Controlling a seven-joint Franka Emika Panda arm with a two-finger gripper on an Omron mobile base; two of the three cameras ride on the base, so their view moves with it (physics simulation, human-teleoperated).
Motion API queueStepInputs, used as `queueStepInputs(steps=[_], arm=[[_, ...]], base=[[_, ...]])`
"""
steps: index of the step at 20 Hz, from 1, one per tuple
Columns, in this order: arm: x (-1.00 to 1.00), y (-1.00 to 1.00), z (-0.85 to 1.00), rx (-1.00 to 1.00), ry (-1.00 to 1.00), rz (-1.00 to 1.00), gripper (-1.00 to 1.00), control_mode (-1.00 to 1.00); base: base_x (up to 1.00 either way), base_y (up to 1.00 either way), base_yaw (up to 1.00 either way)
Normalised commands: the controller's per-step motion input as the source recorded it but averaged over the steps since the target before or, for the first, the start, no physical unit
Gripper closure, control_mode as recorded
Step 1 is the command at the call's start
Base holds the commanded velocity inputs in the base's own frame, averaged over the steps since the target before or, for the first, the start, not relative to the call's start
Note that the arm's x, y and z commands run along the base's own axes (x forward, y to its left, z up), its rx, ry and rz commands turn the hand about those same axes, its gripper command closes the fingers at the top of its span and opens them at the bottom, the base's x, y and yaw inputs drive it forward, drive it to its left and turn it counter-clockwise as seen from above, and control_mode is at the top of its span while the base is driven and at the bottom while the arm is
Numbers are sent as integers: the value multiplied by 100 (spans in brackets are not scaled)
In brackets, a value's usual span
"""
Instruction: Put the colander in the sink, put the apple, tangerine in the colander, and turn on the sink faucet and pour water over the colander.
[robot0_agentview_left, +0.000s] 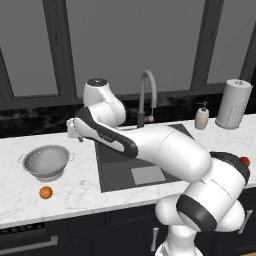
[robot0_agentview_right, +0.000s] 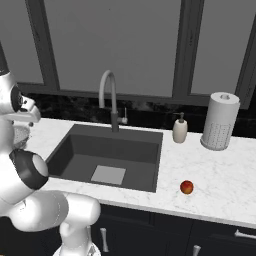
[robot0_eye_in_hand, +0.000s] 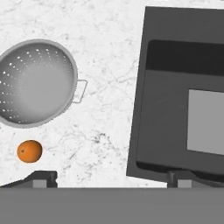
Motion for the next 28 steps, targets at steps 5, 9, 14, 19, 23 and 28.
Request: queueStepInputs(steps=[5,9,14,19,23,28], arm=[[2,33,-19,0,6,1,-100,-100],[1,20,-11,0,6,3,-100,-100],[0,29,-11,0,6,3,-100,-100],[6,41,-31,0,2,0,-100,-100],[5,21,-41,0,0,0,-100,-100],[6,5,-49,0,0,-2,-100,-100]], base=[[0,0,0],[0,0,0],[0,0,0],[0,0,0],[0,0,0],[0,0,0]])
